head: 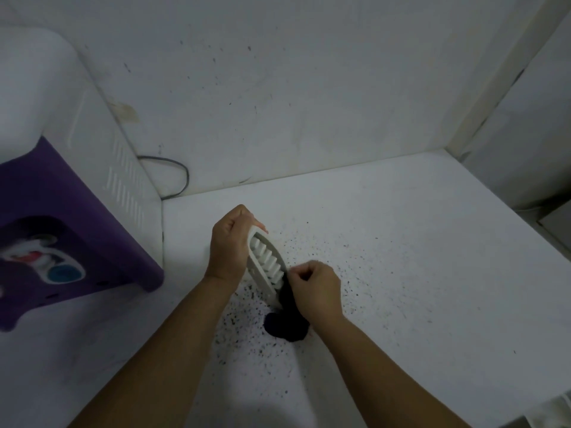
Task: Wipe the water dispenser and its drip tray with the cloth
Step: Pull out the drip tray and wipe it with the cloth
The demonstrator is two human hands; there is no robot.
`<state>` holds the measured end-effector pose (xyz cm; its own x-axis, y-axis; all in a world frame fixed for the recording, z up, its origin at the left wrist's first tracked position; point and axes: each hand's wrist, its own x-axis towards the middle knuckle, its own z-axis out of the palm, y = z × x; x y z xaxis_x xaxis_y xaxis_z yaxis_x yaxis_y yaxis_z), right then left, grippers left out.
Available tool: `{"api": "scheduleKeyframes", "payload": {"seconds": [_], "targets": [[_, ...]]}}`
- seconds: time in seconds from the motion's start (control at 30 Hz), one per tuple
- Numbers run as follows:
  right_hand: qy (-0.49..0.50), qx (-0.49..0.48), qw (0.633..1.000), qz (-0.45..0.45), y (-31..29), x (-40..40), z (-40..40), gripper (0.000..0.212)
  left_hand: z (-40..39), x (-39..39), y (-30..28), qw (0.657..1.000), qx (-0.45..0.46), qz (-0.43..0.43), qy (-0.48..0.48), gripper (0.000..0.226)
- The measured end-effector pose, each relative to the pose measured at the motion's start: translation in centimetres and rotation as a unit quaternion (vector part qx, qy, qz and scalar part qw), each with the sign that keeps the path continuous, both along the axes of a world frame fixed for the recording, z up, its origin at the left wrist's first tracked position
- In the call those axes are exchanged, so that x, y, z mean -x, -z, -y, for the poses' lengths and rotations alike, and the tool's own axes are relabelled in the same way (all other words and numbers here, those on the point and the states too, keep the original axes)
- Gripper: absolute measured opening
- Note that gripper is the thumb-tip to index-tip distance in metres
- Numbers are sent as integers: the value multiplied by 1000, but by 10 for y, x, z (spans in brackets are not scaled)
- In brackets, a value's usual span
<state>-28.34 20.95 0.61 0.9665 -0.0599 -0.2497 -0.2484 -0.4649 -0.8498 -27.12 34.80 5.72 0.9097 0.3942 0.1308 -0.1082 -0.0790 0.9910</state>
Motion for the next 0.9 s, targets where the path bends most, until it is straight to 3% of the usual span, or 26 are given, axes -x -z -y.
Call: {"api": "scheduleKeyframes", "payload": {"seconds": [0.23,0.4,0.6,0.77,0.9], "targets": [[-38,-99,978,177,-60,2,-18,13,6,-2,-3,1000,13,-12,22,23],[-24,-42,995,88,-39,5,-5,7,3,0,-1,1000,-2,-1,14,31],[-71,-92,964,240,-67,3,-25,14,1,-2,-3,1000,14,-19,15,26],[-54,-71,984,157,-55,0,-16,6,-2,-3,-1,1000,-16,-2,10,29],[-40,-122,973,193,-63,0,-26,9,-1,-4,-1,1000,-5,-13,11,26]]}}
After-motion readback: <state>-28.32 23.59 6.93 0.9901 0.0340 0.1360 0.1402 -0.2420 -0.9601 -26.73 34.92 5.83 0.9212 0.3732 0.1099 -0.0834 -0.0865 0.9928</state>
